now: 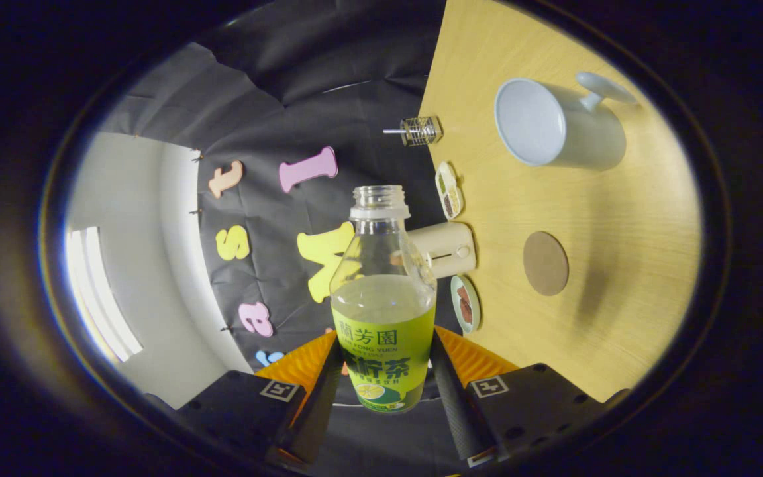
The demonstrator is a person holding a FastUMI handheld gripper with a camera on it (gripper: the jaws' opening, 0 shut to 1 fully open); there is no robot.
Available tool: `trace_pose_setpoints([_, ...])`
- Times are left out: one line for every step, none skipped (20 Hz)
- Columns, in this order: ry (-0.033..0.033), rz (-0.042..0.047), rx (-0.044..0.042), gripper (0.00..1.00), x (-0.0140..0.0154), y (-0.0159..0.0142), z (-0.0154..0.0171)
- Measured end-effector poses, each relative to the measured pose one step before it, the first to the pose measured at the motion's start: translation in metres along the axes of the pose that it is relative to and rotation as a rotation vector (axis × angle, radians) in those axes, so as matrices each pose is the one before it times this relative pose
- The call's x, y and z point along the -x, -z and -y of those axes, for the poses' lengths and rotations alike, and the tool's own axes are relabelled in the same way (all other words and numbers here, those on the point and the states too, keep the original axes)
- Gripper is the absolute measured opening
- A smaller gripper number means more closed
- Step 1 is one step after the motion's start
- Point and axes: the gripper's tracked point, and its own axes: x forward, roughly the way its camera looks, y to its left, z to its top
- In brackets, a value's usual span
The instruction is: Take the bottle from table, then pour the juice into the cup, finally place the bottle on the coaster
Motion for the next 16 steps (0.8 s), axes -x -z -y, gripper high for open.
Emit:
trace_pose_setpoints([-0.00137, 0.00357, -0.0113, 0.79, 0.00035, -0.00085, -0.00057])
trace_pose_setpoints([-0.00343, 0.00036, -0.01346, 0.79, -0.00069, -0.00069, -0.00089])
trace_pose_setpoints([-0.00179, 0.00065, -0.0125, 0.79, -0.0019, -0.00157, -0.00072])
trace_pose_setpoints([0.00199, 0.00115, -0.00902, 0.79, -0.00102, -0.0013, 0.0006])
trace_pose_setpoints([0.00143, 0.00056, -0.00603, 0.79, -0.0004, -0.00078, 0.0007])
trace_pose_setpoints([-0.00022, 0.00333, -0.00657, 0.79, -0.00041, -0.00102, 0.00028])
trace_pose_setpoints([-0.00297, 0.00179, -0.00566, 0.79, 0.00024, -0.00144, -0.00066])
trace_pose_setpoints([-0.00453, 0.00227, -0.00835, 0.79, 0.00027, -0.00159, -0.00007])
trace_pose_setpoints([-0.00738, 0.00336, -0.01045, 0.79, 0.00279, -0.00186, -0.00204])
trace_pose_setpoints([-0.0003, 0.00232, -0.01083, 0.78, 0.00026, -0.00193, -0.00102])
trace_pose_setpoints([-0.0003, -0.00166, -0.00564, 0.79, 0.00098, -0.0015, -0.00037])
trace_pose_setpoints([0.00138, 0.00121, -0.00379, 0.79, 0.00187, -0.00112, 0.001])
trace_pose_setpoints([-0.00024, 0.00233, -0.00414, 0.79, -0.00091, -0.00115, -0.00001])
trace_pose_setpoints([-0.00074, 0.0, -0.00454, 0.79, -0.00065, -0.00102, -0.0005])
trace_pose_setpoints([-0.00193, 0.0004, -0.0055, 0.79, -0.00087, -0.00067, -0.00141])
trace_pose_setpoints([-0.00295, 0.00207, -0.00406, 0.79, -0.00112, -0.00094, 0.00015])
